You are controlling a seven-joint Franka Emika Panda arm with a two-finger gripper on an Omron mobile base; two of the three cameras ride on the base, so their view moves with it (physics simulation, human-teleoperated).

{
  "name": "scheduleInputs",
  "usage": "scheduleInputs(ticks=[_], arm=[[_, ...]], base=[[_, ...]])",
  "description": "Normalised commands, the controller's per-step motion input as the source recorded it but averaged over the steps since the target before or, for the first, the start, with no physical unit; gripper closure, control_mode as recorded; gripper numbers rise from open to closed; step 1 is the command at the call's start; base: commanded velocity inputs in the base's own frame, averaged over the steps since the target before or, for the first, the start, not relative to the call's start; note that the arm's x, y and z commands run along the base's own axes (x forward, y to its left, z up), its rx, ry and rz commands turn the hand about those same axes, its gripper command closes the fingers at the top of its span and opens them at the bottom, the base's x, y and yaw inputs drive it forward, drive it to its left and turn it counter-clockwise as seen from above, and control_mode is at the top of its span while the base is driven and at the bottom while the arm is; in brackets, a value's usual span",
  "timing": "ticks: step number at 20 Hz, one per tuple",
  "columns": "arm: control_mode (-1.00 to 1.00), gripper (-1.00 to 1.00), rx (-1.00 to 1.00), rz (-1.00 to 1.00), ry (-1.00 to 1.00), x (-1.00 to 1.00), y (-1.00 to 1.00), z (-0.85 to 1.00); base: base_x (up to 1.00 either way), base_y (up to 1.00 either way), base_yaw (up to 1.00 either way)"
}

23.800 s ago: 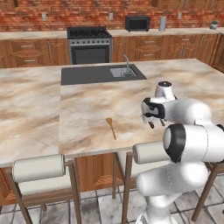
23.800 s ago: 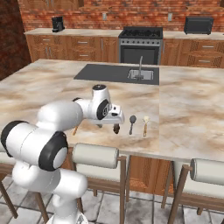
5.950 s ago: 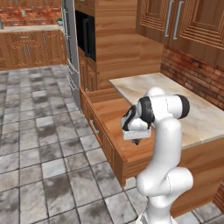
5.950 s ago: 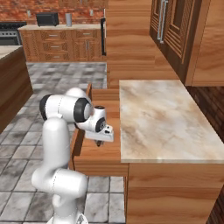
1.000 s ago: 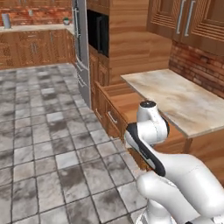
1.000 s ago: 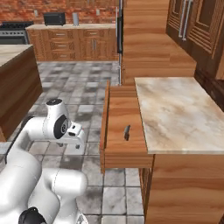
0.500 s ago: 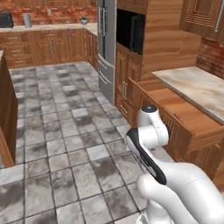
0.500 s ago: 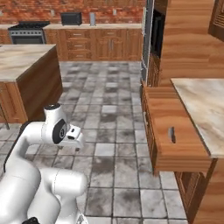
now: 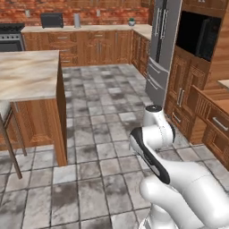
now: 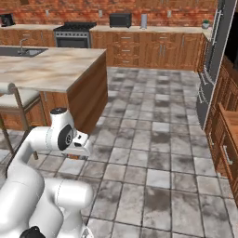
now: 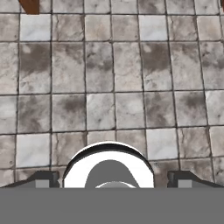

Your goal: Pick up the metallic utensils from the counter and place them in the open drawer. Make sure not to pick up any wooden utensils.

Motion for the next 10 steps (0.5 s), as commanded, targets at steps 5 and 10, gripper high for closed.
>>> scheduleInputs(ticks=[5,10], arm=[[1.0,-1.0,0.0,0.0,0.0,0.0,0.0,0.0],[1.0,-1.0,0.0,0.0,0.0,0.0,0.0,0.0]], base=[[0.64,1.0,0.06],[0.68,1.0,-0.02]])
